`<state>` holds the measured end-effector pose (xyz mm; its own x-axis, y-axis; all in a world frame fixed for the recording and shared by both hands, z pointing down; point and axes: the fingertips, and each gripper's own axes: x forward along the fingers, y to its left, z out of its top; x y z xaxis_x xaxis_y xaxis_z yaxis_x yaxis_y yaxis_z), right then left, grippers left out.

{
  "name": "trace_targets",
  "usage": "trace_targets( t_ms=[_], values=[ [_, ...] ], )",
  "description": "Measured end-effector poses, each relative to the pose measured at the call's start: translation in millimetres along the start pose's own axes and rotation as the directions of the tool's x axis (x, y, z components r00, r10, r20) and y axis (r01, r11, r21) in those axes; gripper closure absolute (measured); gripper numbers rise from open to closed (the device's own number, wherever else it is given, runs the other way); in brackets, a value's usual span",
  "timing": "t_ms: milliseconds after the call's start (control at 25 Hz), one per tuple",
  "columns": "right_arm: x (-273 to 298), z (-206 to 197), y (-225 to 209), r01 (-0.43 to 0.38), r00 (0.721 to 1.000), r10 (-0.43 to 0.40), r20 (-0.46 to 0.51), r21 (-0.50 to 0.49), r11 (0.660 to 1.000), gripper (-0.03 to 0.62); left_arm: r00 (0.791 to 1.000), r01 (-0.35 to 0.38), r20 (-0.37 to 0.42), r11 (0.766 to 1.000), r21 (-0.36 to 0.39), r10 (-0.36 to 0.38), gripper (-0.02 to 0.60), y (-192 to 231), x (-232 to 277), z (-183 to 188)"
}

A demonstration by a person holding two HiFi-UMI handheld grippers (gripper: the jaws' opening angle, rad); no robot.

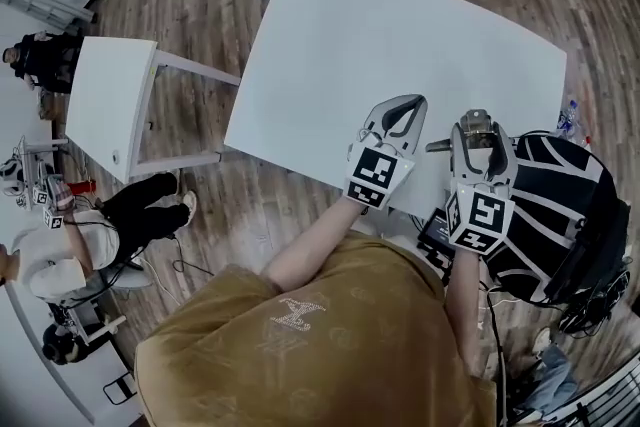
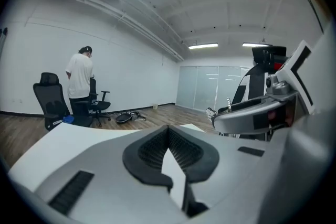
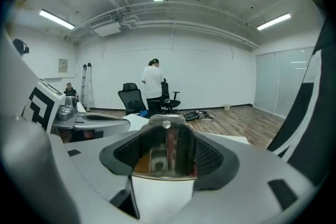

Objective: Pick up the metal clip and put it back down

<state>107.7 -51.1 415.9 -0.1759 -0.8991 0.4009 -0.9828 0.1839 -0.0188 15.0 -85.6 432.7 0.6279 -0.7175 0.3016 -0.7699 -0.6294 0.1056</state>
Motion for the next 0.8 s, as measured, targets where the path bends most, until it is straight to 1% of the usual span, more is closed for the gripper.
trace_targets(
  t_ms=[240,480,640,800],
  values=[
    [-14.6,30.8,-2.6,0.017,0.995,-0.016,0.094,-0.008,1.0,0.304,0.995,-0.035,0.096,0.999,0.034,0.031,0.574,2.3,-11.1,41.7],
    [-31.3,66.1,-2.8,0.029,0.983,-0.024,0.184,-0.025,0.999,0.304,0.986,-0.051,0.162,0.997,0.062,0.04,0.574,-3.5,-19.0,73.5],
    [-45.2,88.9,-4.8,0.046,0.968,-0.039,0.248,-0.025,0.999,0.304,0.978,-0.057,0.205,0.996,0.073,0.041,0.574,-7.0,-26.4,95.8],
    [-60.1,106.4,-12.4,0.106,0.944,-0.089,0.318,-0.035,0.994,0.304,0.966,-0.071,0.253,0.994,0.086,0.047,0.574,-8.7,-34.2,118.6]
  ],
)
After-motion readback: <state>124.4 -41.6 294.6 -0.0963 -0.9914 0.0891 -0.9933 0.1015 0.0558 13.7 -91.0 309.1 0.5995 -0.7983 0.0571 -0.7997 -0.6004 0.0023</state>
